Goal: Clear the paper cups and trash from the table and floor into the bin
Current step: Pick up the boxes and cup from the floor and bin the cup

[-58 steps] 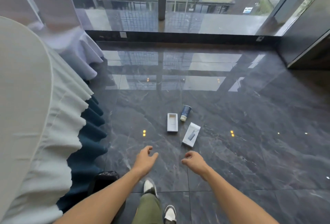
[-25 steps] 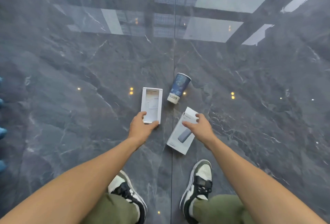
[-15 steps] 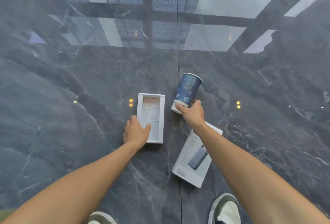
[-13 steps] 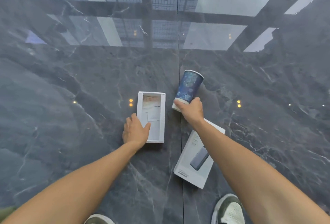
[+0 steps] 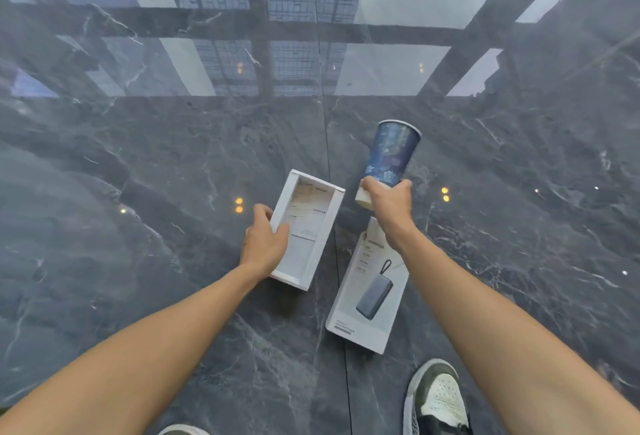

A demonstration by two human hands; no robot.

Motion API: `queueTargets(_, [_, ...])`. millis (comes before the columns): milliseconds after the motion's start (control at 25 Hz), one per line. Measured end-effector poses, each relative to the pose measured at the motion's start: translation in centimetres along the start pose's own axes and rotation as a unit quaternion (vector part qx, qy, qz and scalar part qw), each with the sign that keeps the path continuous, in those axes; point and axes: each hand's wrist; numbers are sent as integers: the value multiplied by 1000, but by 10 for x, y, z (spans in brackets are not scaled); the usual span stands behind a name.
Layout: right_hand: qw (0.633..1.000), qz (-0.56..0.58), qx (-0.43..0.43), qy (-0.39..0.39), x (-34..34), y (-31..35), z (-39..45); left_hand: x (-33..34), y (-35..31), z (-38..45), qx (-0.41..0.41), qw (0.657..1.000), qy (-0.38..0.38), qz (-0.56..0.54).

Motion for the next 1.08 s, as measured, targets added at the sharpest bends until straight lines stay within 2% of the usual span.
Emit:
queueTargets(160, [993,26,-10,-111,-63,-31,-6,22,-27,-2,20,998,59,-31])
queueTargets(320, [989,67,45,-121,-101,-71,-19,50,-41,-11,17,988,150,-45])
queueTargets(400, [989,87,72,-98,-109,-88,-27,63,-39,-21,15,983,178,-30])
queueTargets(560, [972,187,140,-6,-112,-115,-40,79,-31,-40,12,975,224,-8])
queueTargets(760, [944,285,147,74,-108,-123,-49,86,-31,-53,55,953,285,87])
queueTargets(920, [941,289,138,104,-101,-106,-51,87,-39,-53,41,959,249,132])
queueTargets(1080, [935,316,124,97,-92,-84,-49,78,-57,-48,10,974,224,18])
Point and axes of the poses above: each hand's wrist, its own z-axis towards the middle knuckle, its own x-axis out of the palm, y = z × x, and after that the axes turned 2 degrees about x, right-handed
